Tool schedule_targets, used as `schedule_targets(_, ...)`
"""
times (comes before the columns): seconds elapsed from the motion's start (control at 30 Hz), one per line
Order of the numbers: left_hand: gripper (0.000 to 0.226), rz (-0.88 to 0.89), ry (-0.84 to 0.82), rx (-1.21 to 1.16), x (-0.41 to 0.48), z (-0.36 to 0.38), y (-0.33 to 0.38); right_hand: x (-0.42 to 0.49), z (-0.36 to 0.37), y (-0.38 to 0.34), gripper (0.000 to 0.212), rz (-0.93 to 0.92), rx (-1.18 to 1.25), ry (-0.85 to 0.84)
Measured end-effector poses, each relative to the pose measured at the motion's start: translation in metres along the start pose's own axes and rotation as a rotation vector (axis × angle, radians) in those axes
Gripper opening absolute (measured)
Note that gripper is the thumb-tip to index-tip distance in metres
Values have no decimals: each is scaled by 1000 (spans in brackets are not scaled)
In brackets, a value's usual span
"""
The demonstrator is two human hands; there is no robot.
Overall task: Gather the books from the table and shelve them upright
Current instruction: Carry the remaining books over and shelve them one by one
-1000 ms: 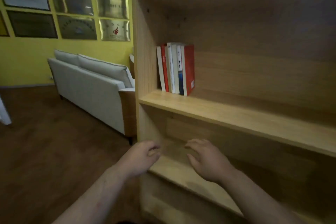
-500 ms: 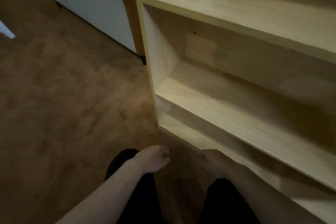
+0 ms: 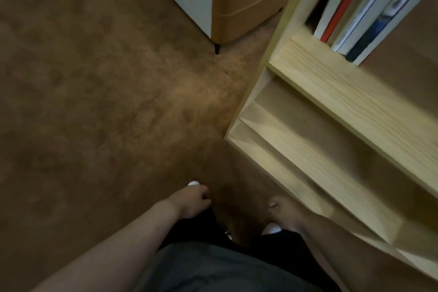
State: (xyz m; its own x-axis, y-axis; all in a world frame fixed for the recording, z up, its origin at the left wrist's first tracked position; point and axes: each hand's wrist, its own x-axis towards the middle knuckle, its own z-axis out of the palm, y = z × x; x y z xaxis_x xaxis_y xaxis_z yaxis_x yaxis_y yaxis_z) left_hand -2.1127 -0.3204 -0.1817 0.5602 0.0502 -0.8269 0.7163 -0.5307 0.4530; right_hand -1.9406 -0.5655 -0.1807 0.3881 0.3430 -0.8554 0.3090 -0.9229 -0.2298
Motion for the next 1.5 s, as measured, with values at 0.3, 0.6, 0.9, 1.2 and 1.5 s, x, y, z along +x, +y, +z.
schedule_targets(0.3, 51, -121, 131, -111, -111, -103, -67, -48, -67, -148, 12, -97, -36, -22)
schedule_targets(0.6, 42, -170, 281, -328, -140, -206, -126, -23, -133, -275, 25, -190, 63, 76)
schedule_targets(0.9, 42, -171, 362, -428, -98, -337, -147, 69, -206, -371, 36, -227, -6, 68)
schedule_targets(1.2, 54, -187, 252, -261, -47, -492, -149, 136, -272, -422, 34, -113, -33, 48)
schedule_targets(1.5, 47, -143, 120, -16, 21, -615, -136, 163, -310, -430, 22, 60, 157, 133)
